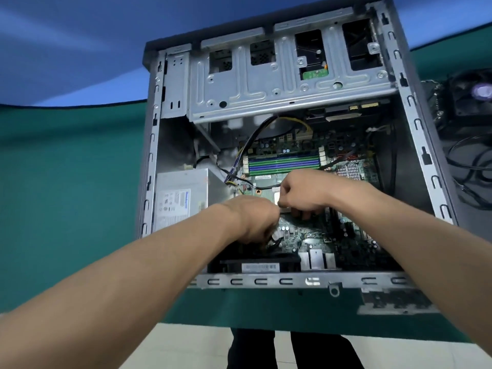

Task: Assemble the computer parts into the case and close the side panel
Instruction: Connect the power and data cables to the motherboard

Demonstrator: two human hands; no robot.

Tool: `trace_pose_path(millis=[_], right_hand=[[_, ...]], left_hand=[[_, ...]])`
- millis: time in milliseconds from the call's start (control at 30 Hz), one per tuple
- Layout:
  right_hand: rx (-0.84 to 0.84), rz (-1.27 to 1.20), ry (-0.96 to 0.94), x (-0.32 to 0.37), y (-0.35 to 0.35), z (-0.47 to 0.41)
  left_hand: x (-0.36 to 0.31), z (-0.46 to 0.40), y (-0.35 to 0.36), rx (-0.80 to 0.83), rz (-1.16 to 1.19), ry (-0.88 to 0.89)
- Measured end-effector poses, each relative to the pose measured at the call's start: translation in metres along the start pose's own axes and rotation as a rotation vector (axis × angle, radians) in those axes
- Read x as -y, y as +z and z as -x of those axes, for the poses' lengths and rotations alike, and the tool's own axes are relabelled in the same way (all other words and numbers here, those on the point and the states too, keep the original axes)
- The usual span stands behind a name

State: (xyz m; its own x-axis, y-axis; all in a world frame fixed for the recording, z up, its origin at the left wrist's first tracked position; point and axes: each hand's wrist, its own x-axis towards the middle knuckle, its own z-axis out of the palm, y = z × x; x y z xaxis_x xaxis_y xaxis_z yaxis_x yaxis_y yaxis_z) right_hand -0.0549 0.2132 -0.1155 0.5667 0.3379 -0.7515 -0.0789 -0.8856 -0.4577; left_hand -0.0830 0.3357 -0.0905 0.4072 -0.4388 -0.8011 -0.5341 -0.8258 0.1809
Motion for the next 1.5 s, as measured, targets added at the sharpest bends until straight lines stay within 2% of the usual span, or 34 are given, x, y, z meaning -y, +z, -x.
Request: trace_pose_path(millis=[133,267,367,567,667,700,833,933,1033,1200,1300,1500], right_hand=[[-0.108,-0.045,-0.052,-0.005,0.000,0.019],[-0.449,-0.200,-0.171,-0.022,-0.009,0.069],[-0.652,-0.219,-0.198,-0.028,-0.010,0.110],[-1.137,0.036,-0.059,-0.034,0.000,0.133],[-1.228,0.247,-0.077,-0.035,0.010,0.126],[-1.245,0.241,-0.066,-0.036,0.009,0.124],[-1.274,-0.139,0.146,-0.040,0.002,0.127],[-1.184,-0.152,0.191,-0.037,0.006,0.134],[-1.094,-0.251,0.216,-0.040,0.009,0.144],[-0.998,-0.592,0.144,-0.060,-0.005,0.162],[-0.956,-0.701,0.117,-0.082,-0.012,0.165],[-0.741,-0.865,0.049,-0.115,-0.033,0.154]], left_hand=[[0.000,-0.003,-0.001,-0.003,0.121,-0.055],[0.001,-0.007,0.003,-0.025,0.232,-0.120],[0.001,-0.007,0.007,-0.070,0.271,-0.123],[0.001,0.006,0.011,-0.162,0.194,-0.118],[-0.003,0.011,0.012,-0.282,0.105,-0.104],[-0.004,0.013,0.011,-0.337,0.110,-0.106],[-0.011,0.016,0.003,-0.518,0.279,-0.113],[-0.021,0.022,-0.009,-0.530,0.332,-0.072],[-0.040,0.023,-0.035,-0.640,0.385,-0.004],[-0.095,0.007,-0.073,-0.833,0.441,0.087],[-0.121,-0.014,-0.091,-0.984,0.488,0.067],[-0.154,-0.063,-0.126,-1.103,0.326,-0.001]])
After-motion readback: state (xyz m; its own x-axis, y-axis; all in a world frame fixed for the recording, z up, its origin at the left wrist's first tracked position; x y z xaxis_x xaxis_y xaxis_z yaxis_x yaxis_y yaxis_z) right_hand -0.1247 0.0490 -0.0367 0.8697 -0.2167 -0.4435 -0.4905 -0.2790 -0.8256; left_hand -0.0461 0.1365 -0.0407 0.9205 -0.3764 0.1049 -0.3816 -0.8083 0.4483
